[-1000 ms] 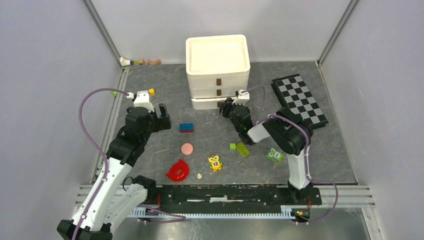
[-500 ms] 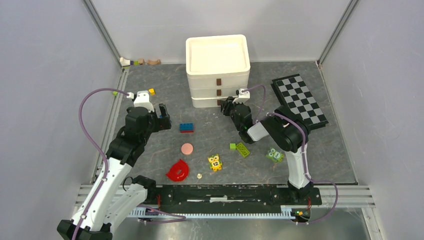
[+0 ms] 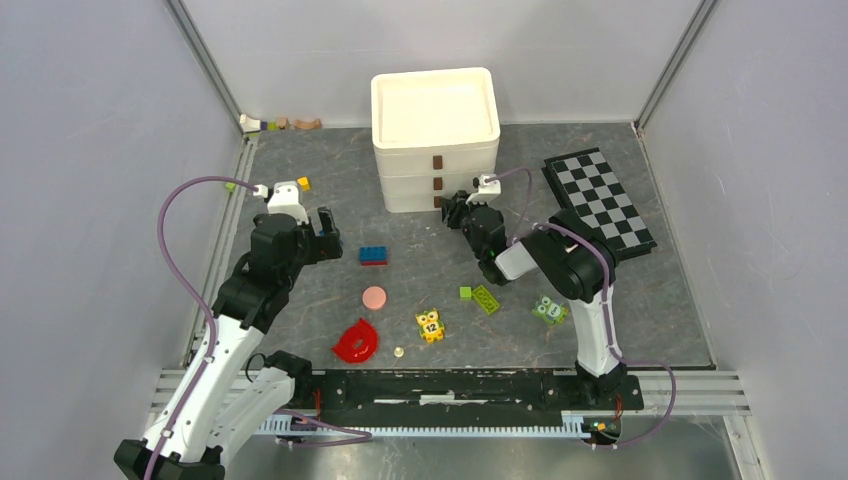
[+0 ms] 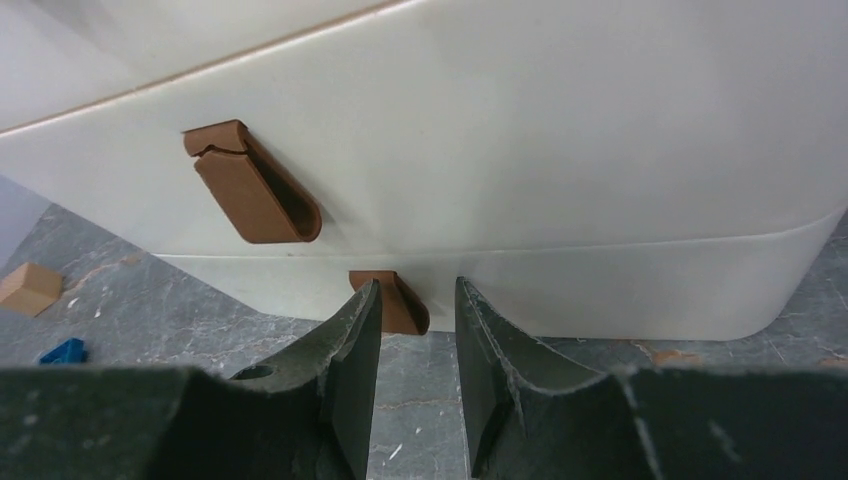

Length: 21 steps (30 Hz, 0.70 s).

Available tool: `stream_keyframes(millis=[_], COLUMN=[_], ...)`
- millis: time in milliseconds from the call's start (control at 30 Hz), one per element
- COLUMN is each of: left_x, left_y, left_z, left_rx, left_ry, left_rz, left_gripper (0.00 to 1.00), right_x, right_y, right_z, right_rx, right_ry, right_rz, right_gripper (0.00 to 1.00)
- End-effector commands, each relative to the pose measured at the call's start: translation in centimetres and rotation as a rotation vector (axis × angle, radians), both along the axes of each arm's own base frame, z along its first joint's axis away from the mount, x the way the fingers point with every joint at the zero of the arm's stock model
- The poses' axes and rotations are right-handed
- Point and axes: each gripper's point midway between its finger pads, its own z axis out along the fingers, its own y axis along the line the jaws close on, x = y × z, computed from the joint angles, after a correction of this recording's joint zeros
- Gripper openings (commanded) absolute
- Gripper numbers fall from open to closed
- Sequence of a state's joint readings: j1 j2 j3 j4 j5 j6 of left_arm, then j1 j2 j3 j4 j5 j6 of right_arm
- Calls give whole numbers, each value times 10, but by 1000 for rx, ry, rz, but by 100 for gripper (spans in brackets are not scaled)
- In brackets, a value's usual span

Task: Organize the makeup
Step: Close the drawer in the storage box.

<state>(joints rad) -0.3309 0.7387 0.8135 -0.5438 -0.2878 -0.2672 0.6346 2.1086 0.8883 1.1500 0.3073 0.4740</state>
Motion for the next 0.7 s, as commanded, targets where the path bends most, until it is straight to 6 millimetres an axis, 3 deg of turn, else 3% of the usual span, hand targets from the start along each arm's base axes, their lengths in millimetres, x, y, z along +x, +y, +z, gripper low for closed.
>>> stream_keyframes(millis=[0,133,300,467,667], left_x=[3,4,3,4,3], left_y=[5,4,5,4,5], left_z=[11,10,10,9,9], left_rx=[35,33,34,33,36], left_ry=[-39,-37,-36,-33,-34], left_rz=[2,-2,-2,-5,0], left_gripper=[100,100,100,100,100], right_x=[-9,-29,-42,-45,-37], right_y=[-4,-13,-19,-6,12], right_z=[54,66,94,117,137], right_rx=[120,153,184,188,243], right_ry=[-122,-122,-117,-85,-47], right_rz=[31,53,64,126,191], right_gripper=[39,39,47,59,64])
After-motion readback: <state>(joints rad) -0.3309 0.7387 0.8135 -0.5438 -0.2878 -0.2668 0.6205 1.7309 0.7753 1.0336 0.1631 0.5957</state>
